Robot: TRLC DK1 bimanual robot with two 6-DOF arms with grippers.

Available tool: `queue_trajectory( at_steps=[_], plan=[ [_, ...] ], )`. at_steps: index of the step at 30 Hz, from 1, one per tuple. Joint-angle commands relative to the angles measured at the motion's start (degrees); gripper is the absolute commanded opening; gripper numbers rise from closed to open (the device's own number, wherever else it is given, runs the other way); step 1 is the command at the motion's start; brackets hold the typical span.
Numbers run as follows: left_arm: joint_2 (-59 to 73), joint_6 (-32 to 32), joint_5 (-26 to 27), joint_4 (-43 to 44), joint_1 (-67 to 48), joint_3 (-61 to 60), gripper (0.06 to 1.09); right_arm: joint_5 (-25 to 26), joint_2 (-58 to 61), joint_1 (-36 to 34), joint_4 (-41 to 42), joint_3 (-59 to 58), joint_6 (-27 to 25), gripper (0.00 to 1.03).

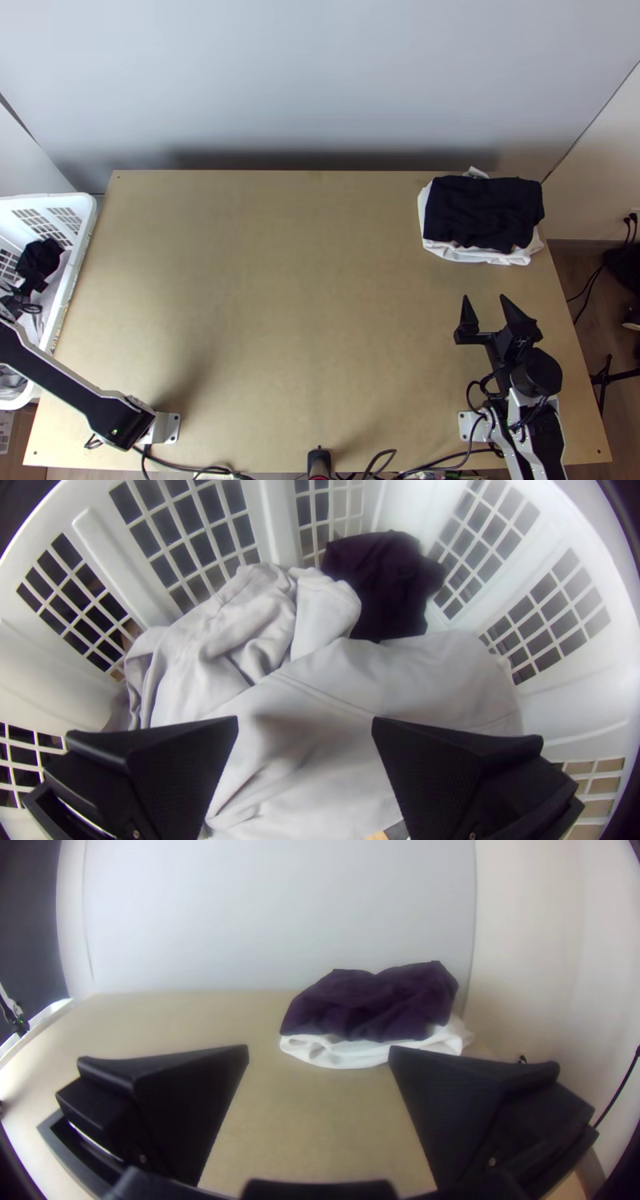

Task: Fold the t-shirt

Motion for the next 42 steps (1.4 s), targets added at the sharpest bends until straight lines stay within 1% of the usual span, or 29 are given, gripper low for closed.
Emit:
queue_trajectory(
  at_steps=[1, 7, 8, 9, 10, 11, 12, 13, 14, 15, 19, 23, 26, 29, 32, 35, 38, 42],
  plan=[
    [3.8, 0.5, 0.1, -0.2, 0.1, 1.6, 1.03, 0.0, 0.0, 0.2, 0.0, 0.0, 0.4, 0.98],
    [5.0, 0.5, 0.1, -2.3, 0.3, 1.8, 1.03, 0.0, 0.0, 0.2, 0.0, 0.0, 0.4, 0.98],
    [5.1, 1.2, 0.4, -3.8, 0.3, 1.8, 1.03, 0.0, 0.0, 0.2, 0.0, 0.0, 0.4, 0.98],
    [5.3, 1.6, 0.2, -4.3, 0.2, 1.8, 1.0, 0.0, 0.0, 0.2, 0.0, 0.0, 0.4, 0.98],
    [5.4, 2.2, 0.2, -4.7, 0.2, 1.6, 0.93, 0.0, 0.0, 0.2, 0.0, 0.0, 0.4, 0.98],
    [5.3, 2.9, 0.2, -4.5, 0.3, 1.2, 0.78, 0.0, 0.0, 0.2, 0.0, 0.0, 0.4, 0.98],
    [5.4, 2.9, 0.1, -4.2, 0.4, 1.2, 0.56, 0.0, 0.0, 0.2, 0.0, 0.0, 0.4, 0.98],
    [5.4, 2.8, 0.1, -4.1, 0.7, 1.3, 0.28, 0.0, 0.0, 0.2, 0.0, 0.0, 0.4, 0.98],
    [5.4, 2.9, 0.1, -4.0, 0.9, 1.3, 0.08, 0.0, 0.0, 0.1, 0.0, 0.0, 0.4, 0.98],
    [5.4, 3.1, 0.1, -4.0, 1.0, 1.0, 0.09, 0.0, 0.0, 0.1, 0.0, -0.1, 0.4, 0.98],
    [1.9, 3.3, 0.3, -4.6, 1.0, -0.4, 0.09, 0.0, 0.0, 0.0, 0.0, 0.0, 0.4, 0.98],
    [-11.4, 2.8, 2.0, -4.8, -0.4, -7.2, 0.09, 0.0, 0.0, 0.0, 0.0, 0.0, 0.4, 0.98],
    [-24.6, 0.7, 9.4, -4.4, -1.0, -13.0, 0.09, 0.0, 0.0, 0.0, 0.0, 0.0, 0.4, 0.98],
    [-36.4, -4.4, 17.0, -4.8, -1.0, -14.6, 0.09, 0.0, 0.0, -0.1, 0.0, 0.0, 0.4, 0.98],
    [-46.2, -8.3, 21.0, -4.3, -1.2, -14.4, 0.09, 0.0, 0.0, -0.1, 0.0, 0.0, 0.4, 0.98],
    [-53.4, -11.8, 23.3, -3.1, -2.1, -13.3, 0.09, 0.0, 0.0, -0.4, 0.0, 0.0, 0.4, 0.98],
    [-58.7, -13.9, 25.1, -2.7, -3.0, -12.4, 0.09, 0.0, 0.0, -0.6, 0.0, 0.0, 0.4, 0.98],
    [-65.8, -19.8, 33.0, -1.7, -3.0, -12.4, 0.09, 0.0, 0.0, -0.9, 0.0, 0.0, 0.4, 0.98]
  ],
)
